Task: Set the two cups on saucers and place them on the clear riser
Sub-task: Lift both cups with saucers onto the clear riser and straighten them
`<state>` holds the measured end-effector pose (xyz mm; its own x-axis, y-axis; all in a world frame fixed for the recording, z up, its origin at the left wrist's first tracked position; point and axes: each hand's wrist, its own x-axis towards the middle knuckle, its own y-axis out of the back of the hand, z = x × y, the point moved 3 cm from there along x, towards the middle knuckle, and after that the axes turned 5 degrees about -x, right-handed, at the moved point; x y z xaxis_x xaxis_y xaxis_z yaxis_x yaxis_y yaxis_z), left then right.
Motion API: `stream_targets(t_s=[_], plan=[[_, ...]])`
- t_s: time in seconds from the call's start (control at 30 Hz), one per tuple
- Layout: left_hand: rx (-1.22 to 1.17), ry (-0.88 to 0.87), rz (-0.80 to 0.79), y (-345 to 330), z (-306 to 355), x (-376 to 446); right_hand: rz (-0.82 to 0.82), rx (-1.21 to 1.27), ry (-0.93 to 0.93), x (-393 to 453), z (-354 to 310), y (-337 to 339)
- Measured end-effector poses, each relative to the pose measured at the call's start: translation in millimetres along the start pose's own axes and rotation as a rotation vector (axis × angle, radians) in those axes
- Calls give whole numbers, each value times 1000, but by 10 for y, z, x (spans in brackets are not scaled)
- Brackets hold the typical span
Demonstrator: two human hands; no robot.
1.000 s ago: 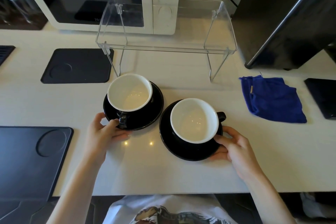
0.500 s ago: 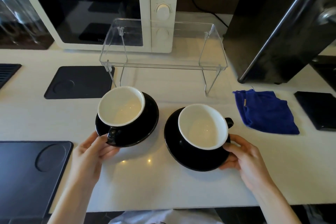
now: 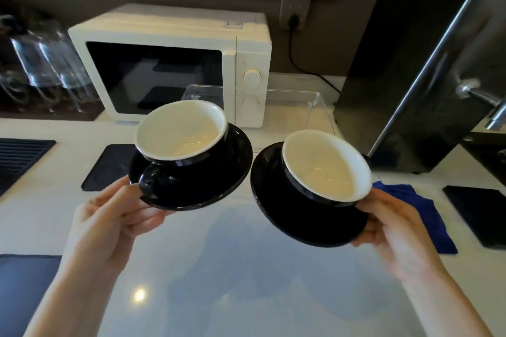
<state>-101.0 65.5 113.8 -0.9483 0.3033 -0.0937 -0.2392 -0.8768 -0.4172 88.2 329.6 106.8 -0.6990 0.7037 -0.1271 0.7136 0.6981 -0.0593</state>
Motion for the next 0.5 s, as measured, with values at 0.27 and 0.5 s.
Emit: stream_targets(t_s=[0.27,0.5], plan=[[-57,-9,-3,-488,185,415,52,12,61,366,-402,-112],[-61,79,1,-661,84,932,137,45,39,663,-467,-214]])
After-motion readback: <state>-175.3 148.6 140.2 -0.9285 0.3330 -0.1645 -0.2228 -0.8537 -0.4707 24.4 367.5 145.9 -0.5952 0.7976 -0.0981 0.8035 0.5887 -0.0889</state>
